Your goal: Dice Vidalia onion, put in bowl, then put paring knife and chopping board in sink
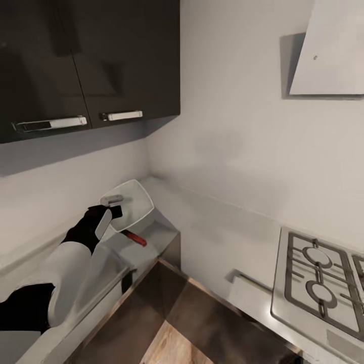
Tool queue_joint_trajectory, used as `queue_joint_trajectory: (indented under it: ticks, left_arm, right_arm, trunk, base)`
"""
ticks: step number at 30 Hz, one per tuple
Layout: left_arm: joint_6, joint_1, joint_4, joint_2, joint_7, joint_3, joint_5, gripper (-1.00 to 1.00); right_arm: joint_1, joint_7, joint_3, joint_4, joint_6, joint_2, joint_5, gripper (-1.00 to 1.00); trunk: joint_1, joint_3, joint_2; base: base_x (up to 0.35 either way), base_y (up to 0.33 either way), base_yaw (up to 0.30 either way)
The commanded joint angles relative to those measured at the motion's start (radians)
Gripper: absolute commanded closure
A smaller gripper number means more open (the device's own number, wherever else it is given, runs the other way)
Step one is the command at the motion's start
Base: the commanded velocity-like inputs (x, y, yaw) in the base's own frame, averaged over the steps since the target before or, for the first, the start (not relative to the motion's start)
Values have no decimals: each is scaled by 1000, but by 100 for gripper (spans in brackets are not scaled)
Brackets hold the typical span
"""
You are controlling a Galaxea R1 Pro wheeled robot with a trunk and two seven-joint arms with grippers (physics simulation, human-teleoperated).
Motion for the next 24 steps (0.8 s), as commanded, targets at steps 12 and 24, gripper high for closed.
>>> queue_joint_trajectory:
  ticks: [12,24]
  left_arm:
    - [30,-1,-61,-10,7,-2,9,100]
    - [32,0,-86,-23,7,-2,9,100]
  right_arm:
    - [-1,-3,4,-3,-114,-2,-15,-100]
    - [-1,-12,1,-18,-280,-12,-14,-100]
  trunk:
    - [0,17,-2]
    - [0,32,-2]
  base:
    - [-338,0,0]
    - [-338,0,0]
